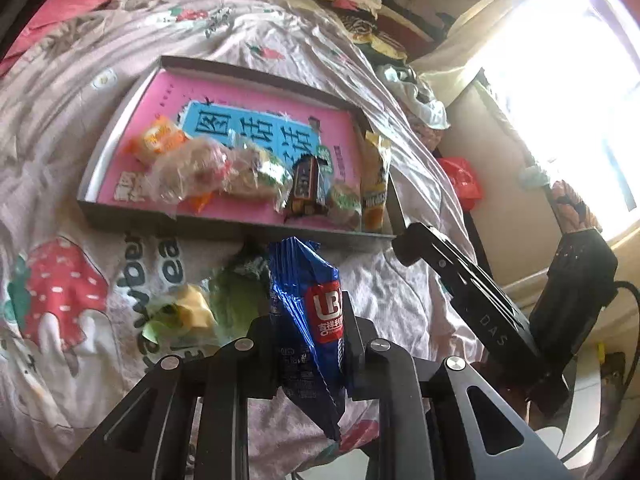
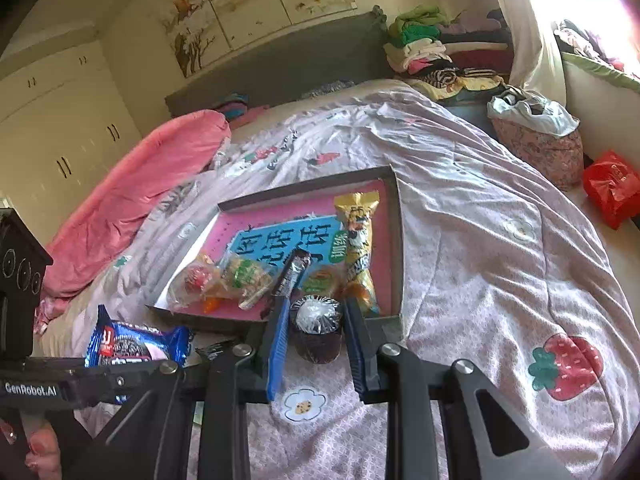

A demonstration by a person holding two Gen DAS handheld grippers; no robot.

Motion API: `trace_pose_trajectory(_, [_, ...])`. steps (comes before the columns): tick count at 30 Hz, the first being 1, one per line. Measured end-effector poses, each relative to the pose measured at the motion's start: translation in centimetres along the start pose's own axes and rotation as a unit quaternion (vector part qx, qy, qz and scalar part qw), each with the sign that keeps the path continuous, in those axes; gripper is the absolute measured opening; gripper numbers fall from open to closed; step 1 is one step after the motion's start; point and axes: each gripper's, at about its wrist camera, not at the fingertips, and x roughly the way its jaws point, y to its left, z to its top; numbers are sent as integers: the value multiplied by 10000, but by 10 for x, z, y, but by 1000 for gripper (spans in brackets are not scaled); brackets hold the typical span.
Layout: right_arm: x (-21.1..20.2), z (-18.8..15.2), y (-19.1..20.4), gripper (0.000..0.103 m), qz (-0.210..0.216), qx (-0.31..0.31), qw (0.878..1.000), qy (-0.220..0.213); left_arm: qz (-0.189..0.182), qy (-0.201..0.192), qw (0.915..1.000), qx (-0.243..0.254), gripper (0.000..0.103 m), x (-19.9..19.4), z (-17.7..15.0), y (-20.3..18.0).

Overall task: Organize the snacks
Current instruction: 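Carry the Oreo packet over the tray with the left tool while the right tool lowers the cup in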

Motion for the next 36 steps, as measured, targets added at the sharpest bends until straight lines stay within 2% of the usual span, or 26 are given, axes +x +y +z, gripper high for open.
trace_pose_trajectory(11, [-1, 10, 4, 27, 171, -28, 9997, -180, 239, -366, 9988, -227, 22, -13, 18, 23])
trace_pose_trajectory(24, [14, 13, 8, 27, 249, -63, 9996, -153, 821, -710, 9930, -468, 22, -12, 46, 66])
trace_pose_trajectory(28, [18, 13, 5, 27, 216, -33, 9997, -148, 957, -710, 9917, -486, 22, -4, 54, 74])
trace_pose_trajectory(36, [29, 12, 1, 27, 166, 6, 9999, -41, 958, -609, 9924, -469, 22, 19, 61, 72])
